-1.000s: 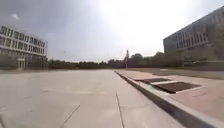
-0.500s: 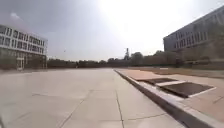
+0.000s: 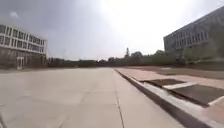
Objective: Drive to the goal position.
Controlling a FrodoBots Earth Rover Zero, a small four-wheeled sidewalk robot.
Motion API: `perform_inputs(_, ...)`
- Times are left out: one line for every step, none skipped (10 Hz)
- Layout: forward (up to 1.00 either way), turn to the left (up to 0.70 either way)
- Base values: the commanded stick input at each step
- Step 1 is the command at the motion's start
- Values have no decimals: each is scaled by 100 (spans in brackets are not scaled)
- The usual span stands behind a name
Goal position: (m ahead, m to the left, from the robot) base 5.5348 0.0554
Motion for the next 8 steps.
perform_inputs(70,2)
perform_inputs(70,32)
perform_inputs(70,37)
perform_inputs(70,37)
perform_inputs(70,37)
perform_inputs(70,37)
perform_inputs(70,37)
perform_inputs(70,37)
